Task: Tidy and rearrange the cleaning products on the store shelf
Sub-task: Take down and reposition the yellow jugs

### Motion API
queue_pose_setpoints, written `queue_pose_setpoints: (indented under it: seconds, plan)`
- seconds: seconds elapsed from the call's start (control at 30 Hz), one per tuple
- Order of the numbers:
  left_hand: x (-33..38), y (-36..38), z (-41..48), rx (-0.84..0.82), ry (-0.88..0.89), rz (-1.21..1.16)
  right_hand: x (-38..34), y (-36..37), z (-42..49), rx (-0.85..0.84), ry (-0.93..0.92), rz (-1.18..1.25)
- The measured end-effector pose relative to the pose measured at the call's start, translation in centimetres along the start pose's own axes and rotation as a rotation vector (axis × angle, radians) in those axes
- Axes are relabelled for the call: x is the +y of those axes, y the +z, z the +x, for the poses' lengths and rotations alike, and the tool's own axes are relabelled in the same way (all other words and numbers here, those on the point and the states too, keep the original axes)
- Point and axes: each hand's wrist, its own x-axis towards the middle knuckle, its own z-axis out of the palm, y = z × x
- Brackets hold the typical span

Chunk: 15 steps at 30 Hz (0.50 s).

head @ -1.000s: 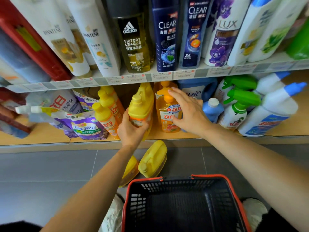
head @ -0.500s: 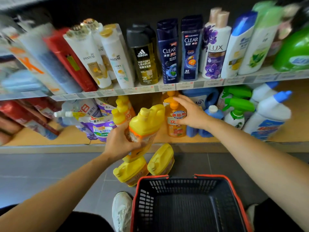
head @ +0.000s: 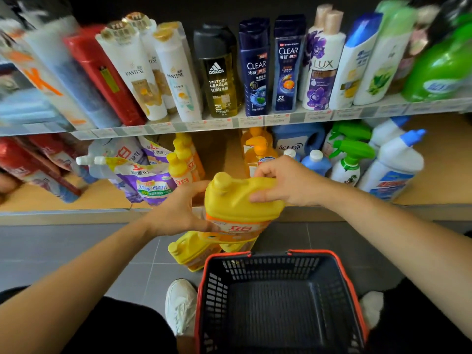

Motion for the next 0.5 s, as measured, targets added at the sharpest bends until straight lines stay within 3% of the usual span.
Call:
queue_pose_setpoints:
  seconds: [0.1,0.23,0.5]
  plan:
    - [0.6,1.2,0.9,0.031,0.036,-0.066,-0.9,-0.6,-0.9,0.085,0.013,-0.126]
    - [1.8,1.7,1.8,0.087,0.113,-0.125,-0.9,-1.7,-2.0,0.061,0.088,-0.266]
    - [4.3,3.8,4.2,-0.031,0.249,0.188,0.4,-2.2,-4.1,0.049,0.109,-0.246]
